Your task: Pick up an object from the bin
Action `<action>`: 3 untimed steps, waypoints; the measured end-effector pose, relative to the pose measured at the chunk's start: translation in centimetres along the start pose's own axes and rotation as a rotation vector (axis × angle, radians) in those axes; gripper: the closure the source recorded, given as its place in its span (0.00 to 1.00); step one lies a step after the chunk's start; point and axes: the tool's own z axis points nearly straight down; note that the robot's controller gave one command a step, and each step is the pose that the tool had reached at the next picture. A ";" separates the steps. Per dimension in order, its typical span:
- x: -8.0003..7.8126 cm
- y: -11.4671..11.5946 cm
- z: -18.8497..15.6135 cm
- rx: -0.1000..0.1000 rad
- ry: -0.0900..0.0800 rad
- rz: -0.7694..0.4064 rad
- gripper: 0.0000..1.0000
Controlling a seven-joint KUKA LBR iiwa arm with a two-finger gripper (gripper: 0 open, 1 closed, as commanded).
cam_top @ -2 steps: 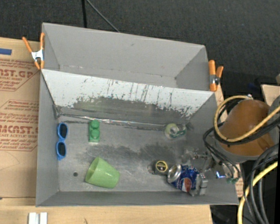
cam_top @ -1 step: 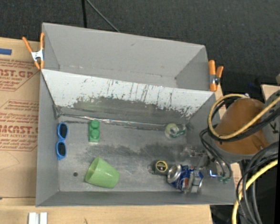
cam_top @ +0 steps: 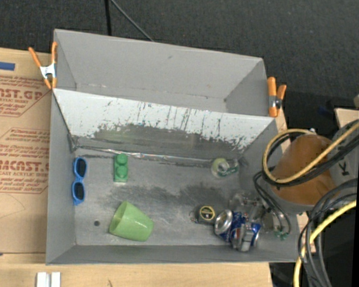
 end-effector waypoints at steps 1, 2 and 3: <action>-0.1 0.1 0.0 0.000 -0.004 -0.001 0.00; -0.1 0.1 -0.2 -0.001 0.001 -0.001 1.00; -0.1 0.2 -0.9 0.000 0.005 -0.002 1.00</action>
Offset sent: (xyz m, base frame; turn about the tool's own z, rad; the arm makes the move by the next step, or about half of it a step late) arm 0.0000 0.0000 0.0000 0.0000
